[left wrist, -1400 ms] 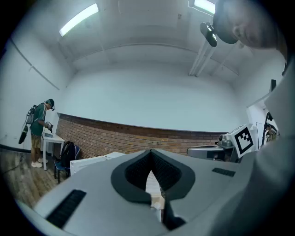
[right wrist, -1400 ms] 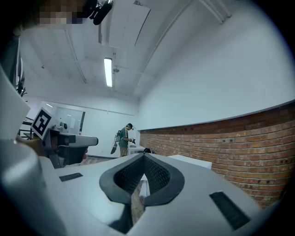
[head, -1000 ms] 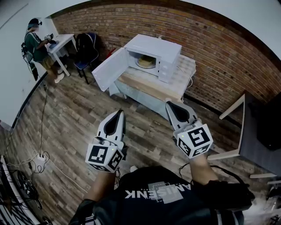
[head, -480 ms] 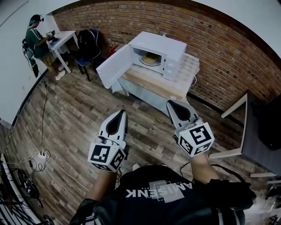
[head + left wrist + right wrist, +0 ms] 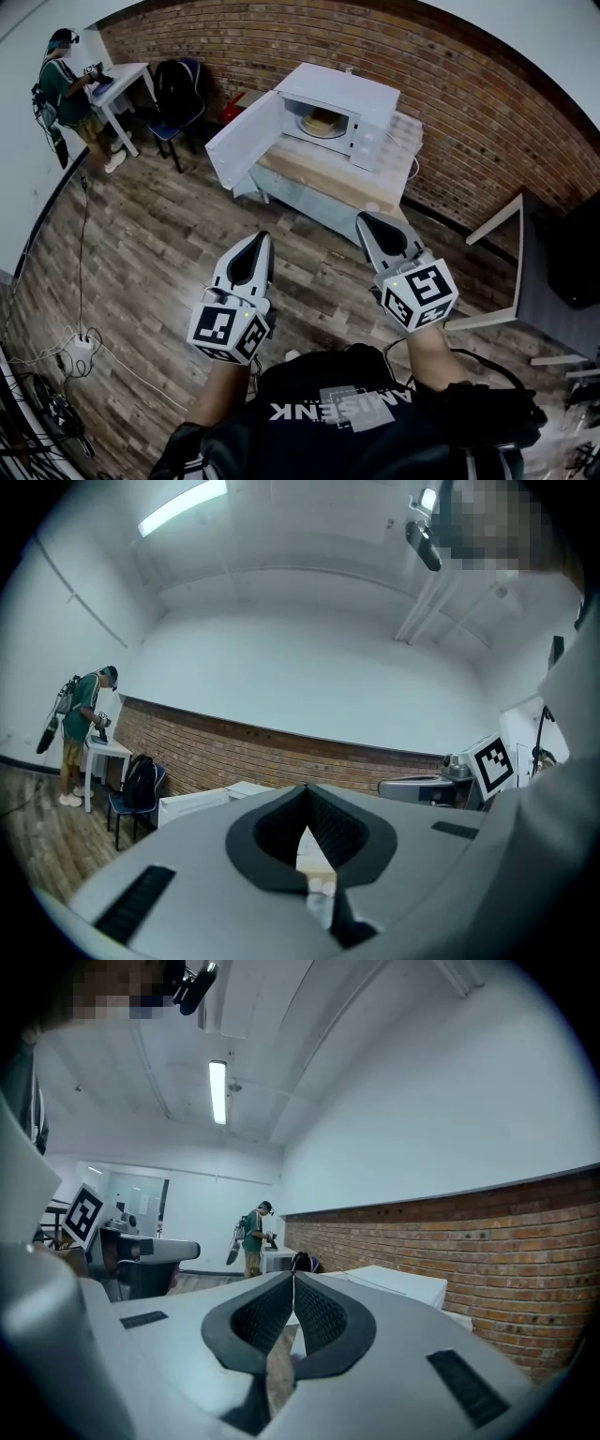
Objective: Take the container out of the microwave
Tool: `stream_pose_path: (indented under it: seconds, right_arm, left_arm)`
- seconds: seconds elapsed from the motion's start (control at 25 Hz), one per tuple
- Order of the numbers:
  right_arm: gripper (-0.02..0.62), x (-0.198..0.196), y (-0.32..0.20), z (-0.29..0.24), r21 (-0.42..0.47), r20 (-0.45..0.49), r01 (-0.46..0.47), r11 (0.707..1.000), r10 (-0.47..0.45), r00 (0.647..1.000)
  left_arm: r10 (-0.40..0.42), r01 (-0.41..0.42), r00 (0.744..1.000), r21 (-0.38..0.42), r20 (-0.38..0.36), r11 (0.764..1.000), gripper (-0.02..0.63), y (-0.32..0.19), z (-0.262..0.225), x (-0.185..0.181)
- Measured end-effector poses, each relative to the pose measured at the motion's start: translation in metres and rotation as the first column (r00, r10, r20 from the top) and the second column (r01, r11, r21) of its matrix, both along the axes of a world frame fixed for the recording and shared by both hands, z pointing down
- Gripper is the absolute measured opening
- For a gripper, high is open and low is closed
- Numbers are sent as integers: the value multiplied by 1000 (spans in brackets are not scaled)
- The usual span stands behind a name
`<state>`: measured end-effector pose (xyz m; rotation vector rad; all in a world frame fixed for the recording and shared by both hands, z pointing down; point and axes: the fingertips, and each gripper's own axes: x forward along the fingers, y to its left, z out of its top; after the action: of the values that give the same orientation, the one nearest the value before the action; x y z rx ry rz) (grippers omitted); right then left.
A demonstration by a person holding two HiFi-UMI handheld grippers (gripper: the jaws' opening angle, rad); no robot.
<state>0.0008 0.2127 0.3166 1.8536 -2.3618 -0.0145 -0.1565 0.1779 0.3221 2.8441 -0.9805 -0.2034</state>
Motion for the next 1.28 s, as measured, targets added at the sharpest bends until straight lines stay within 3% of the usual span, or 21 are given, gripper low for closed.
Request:
stream_pose_path:
  seconds: [0.28,0.6,1.28]
  right_arm:
    - [41,-6,-21,9,-22,-17,-11,1000,10,1000]
    - [41,36,-82,5,4,2,17,1000,-17,1000]
    - [41,176,-192,3,-7,42,87,996,-87,995]
  left_arm:
    - [16,-16,1000,-14,-27,1000,11,-26,7,-6]
    - [-11,10,1000,-9,-9,1000,11,-76,5,31]
    - [-89,89,994,-11,65,996,11,-183,-7,168]
